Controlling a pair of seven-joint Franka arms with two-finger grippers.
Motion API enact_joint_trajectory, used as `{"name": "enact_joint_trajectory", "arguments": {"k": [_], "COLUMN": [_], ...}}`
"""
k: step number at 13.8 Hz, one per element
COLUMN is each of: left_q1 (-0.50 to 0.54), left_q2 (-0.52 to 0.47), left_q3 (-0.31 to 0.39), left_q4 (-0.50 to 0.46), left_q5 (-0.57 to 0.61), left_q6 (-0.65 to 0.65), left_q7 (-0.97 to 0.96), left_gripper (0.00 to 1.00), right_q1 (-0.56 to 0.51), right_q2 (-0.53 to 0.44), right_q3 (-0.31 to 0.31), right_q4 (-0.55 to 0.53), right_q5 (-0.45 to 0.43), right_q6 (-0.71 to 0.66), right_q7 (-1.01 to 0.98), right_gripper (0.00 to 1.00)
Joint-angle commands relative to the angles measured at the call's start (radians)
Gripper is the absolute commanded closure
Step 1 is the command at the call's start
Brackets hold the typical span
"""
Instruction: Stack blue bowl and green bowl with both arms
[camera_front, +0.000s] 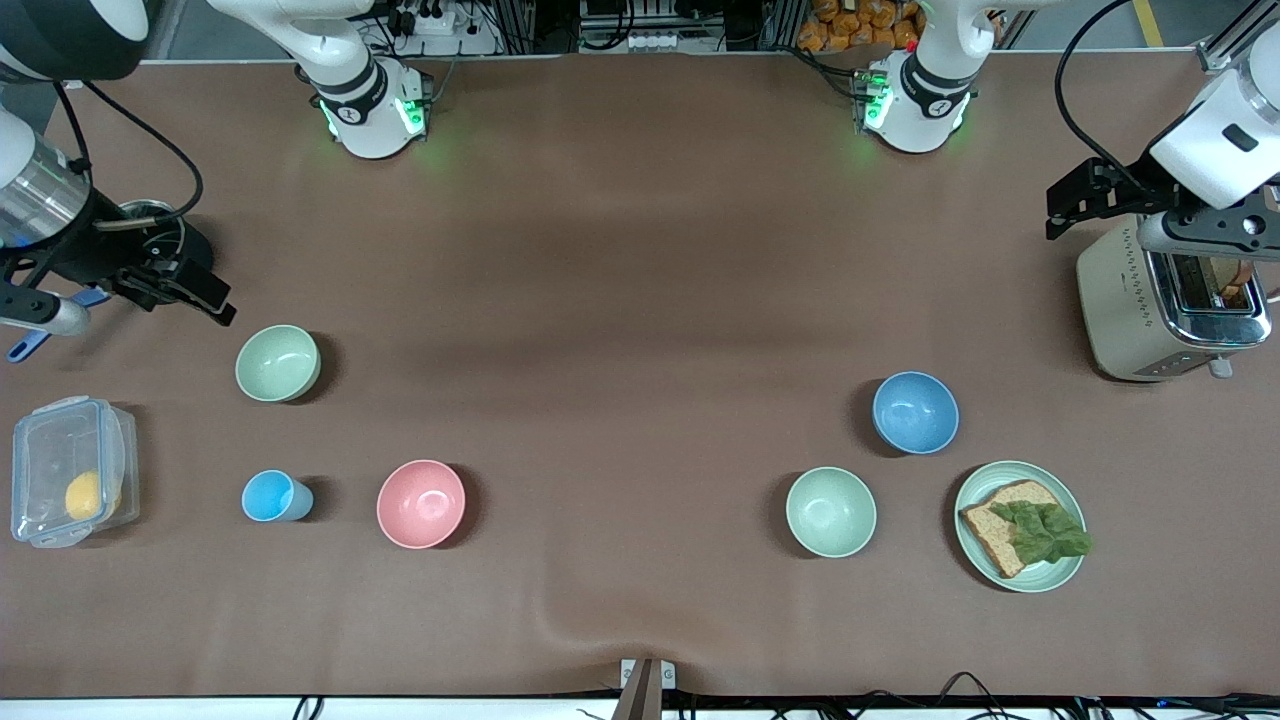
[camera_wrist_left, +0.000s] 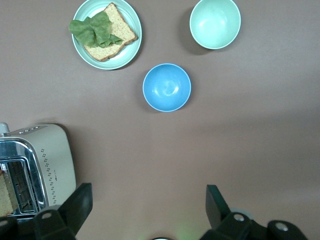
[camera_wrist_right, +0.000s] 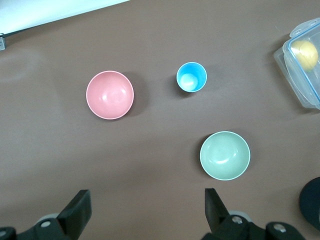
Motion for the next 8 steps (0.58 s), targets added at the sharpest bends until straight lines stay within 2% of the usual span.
{"name": "enact_joint_trajectory", "arguments": {"k": [1,8], "left_q1": [0.005,0.004], "left_q2": [-0.002,0.028], "left_q3": [-0.001,0.002], "left_q4": [0.011,0.011], "left_q5": [-0.020,-0.010], "left_q6": [-0.002,0.003], "left_q7": [0.005,0.001], "left_gripper": [0.00,0.00], "right_q1": [0.011,0.004], "right_q2": [-0.001,0.015], "right_q3": [-0.009,-0.010], "right_q4": [0.002,-0.004], "right_q5": [0.004,0.009], "right_q6": [0.001,-0.012], "right_q7": [-0.013,-0.015], "right_gripper": [0.00,0.00]}}
